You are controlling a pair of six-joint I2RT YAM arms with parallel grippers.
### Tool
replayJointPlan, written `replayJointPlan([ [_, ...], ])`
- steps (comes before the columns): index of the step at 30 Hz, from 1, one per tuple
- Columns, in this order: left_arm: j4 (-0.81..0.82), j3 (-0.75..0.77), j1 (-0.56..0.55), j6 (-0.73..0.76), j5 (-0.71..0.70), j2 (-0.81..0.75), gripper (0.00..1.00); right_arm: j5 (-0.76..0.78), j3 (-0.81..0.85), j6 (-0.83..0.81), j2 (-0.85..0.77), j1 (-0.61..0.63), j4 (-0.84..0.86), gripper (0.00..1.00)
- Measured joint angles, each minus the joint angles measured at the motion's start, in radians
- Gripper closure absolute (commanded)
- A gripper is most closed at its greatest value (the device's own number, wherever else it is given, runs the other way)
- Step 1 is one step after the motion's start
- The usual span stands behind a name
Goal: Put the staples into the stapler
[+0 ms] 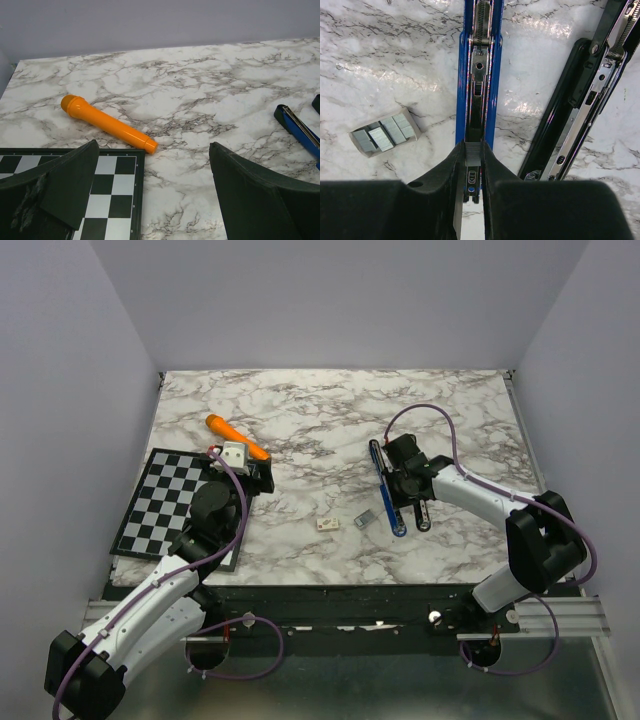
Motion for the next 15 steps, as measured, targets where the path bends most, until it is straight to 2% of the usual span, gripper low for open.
replayJointPlan([
  [15,0.0,0.0,0.0,0.0,0.0,-0.002,0.01,0.001,-0.016,0.01,-0.007,0.0,0.01,0.68],
])
